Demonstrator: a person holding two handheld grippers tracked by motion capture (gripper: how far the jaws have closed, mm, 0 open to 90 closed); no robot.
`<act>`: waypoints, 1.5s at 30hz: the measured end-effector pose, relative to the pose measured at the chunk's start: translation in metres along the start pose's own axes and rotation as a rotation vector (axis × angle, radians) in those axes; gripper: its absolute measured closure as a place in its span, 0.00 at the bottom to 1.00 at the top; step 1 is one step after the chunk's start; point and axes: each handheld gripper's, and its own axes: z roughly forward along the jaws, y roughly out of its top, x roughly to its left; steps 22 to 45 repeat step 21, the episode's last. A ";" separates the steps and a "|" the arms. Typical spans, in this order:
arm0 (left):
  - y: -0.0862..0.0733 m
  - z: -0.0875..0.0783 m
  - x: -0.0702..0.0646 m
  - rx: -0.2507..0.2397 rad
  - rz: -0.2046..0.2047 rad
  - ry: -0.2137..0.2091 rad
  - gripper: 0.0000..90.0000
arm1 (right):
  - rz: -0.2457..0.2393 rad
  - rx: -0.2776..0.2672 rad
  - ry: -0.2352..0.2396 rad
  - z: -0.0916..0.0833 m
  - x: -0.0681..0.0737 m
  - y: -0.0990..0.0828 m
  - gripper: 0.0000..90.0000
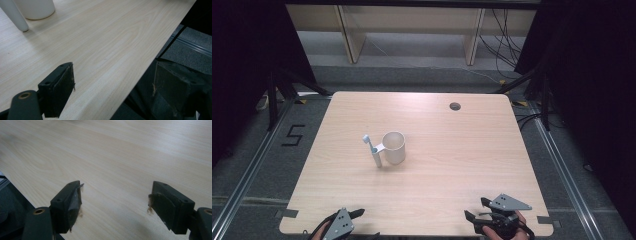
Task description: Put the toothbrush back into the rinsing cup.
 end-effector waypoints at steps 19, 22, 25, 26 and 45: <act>-0.005 -0.006 0.007 0.009 -0.044 0.034 0.18 | -0.008 0.005 0.006 0.002 0.001 0.000 0.29; -0.005 -0.007 0.008 0.040 -0.036 0.041 0.18 | -0.011 0.001 0.005 0.002 0.001 0.000 0.29; -0.005 -0.007 0.008 0.040 -0.036 0.041 0.18 | -0.011 0.001 0.005 0.002 0.001 0.000 0.29; -0.005 -0.007 0.008 0.040 -0.036 0.041 0.18 | -0.011 0.001 0.005 0.002 0.001 0.000 0.29; -0.005 -0.007 0.008 0.040 -0.036 0.041 0.18 | -0.011 0.001 0.005 0.002 0.001 0.000 0.29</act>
